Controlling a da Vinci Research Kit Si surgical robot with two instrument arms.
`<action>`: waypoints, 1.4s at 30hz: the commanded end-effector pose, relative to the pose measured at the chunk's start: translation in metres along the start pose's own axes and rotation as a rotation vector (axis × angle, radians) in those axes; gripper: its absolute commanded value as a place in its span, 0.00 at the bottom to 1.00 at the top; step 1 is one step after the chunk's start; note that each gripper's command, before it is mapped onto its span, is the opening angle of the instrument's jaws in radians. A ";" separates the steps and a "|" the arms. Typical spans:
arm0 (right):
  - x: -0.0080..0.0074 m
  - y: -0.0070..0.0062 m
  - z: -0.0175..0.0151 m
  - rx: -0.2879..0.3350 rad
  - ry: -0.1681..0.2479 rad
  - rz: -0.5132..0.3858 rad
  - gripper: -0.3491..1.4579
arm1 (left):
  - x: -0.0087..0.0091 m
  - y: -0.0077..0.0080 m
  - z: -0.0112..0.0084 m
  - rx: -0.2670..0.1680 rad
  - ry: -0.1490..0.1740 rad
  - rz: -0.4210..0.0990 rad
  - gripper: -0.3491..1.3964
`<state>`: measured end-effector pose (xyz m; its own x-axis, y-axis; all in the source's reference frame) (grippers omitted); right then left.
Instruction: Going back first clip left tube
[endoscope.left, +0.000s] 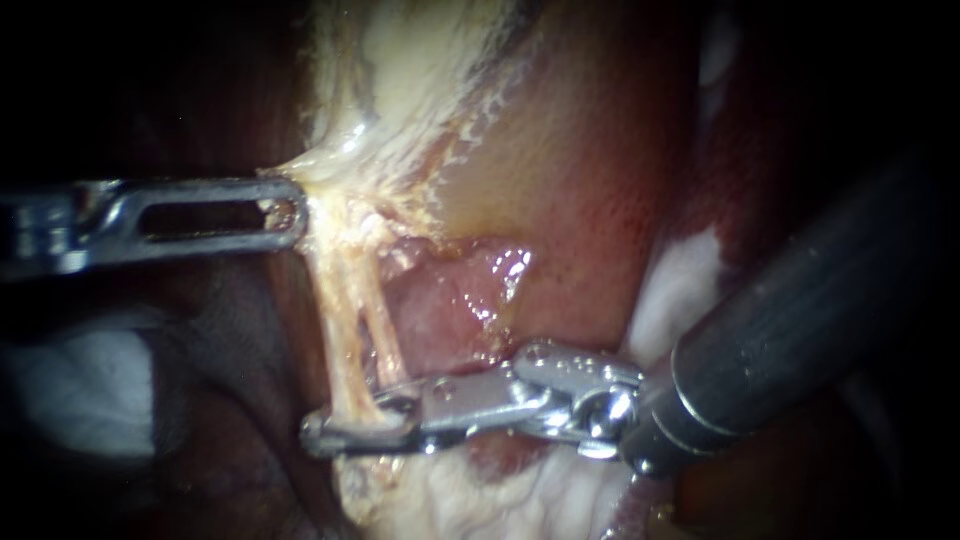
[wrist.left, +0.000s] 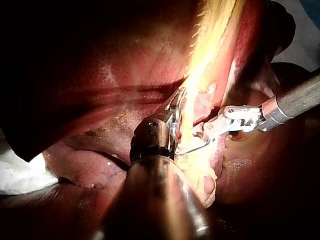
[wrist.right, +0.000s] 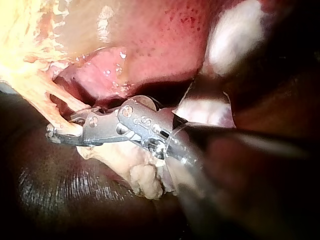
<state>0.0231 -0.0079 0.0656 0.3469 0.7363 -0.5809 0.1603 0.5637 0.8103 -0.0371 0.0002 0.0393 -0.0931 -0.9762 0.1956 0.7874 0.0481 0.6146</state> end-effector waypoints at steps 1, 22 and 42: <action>-0.0001 0.0000 0.0000 -0.001 0.001 0.000 0.00 | 0.0000 0.0000 0.0000 -0.001 0.000 0.000 0.00; 0.0011 0.0005 0.0021 0.002 0.076 -0.185 0.51 | 0.0002 -0.0006 -0.0004 -0.004 -0.002 -0.003 0.00; 0.0021 0.0021 0.0022 -0.080 0.104 -0.349 0.52 | 0.0004 -0.0012 -0.0006 -0.005 -0.003 -0.005 0.00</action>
<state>0.0262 -0.0060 0.0664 0.1871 0.5225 -0.8318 0.1779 0.8147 0.5518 -0.0376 -0.0004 0.0382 -0.0997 -0.9757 0.1949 0.7911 0.0410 0.6103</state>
